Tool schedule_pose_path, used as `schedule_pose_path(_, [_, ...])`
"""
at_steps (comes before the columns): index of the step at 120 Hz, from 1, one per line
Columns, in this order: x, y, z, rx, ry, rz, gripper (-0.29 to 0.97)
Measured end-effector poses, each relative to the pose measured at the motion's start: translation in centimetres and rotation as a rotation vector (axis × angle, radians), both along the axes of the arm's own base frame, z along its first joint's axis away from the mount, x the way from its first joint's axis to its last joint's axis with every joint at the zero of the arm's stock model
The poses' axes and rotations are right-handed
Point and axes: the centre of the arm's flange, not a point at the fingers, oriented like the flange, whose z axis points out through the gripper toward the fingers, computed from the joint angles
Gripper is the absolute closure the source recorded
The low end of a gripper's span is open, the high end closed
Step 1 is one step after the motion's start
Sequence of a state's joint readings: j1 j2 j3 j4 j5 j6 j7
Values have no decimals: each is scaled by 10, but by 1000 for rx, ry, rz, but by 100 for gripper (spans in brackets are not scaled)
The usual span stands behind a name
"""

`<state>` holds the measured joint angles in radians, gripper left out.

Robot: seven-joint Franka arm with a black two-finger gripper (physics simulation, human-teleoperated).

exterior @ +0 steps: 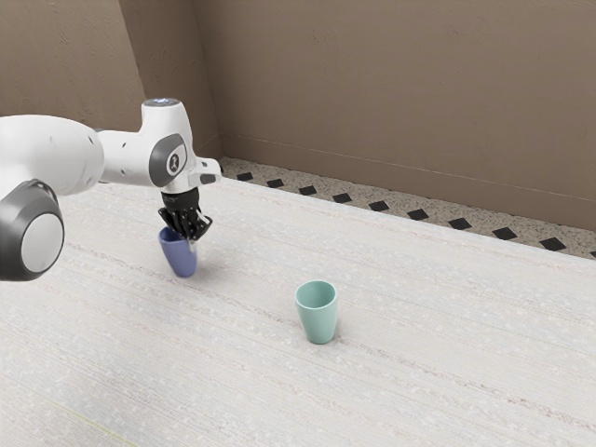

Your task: Place the left cup onto the right cup

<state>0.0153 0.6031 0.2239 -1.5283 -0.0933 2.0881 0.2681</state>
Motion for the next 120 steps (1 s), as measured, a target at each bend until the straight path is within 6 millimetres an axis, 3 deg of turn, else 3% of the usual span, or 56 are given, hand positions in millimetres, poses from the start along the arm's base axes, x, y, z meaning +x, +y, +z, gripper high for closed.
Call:
schedule_pose_path(33, [-1, -1, 7, 2, -2, -1, 78])
schedule_pose_path(65, [-3, -12, 46, -9, -24, -13, 78])
schedule_pose_path(120, [-15, -97, 115, -37, -20, -136, 78])
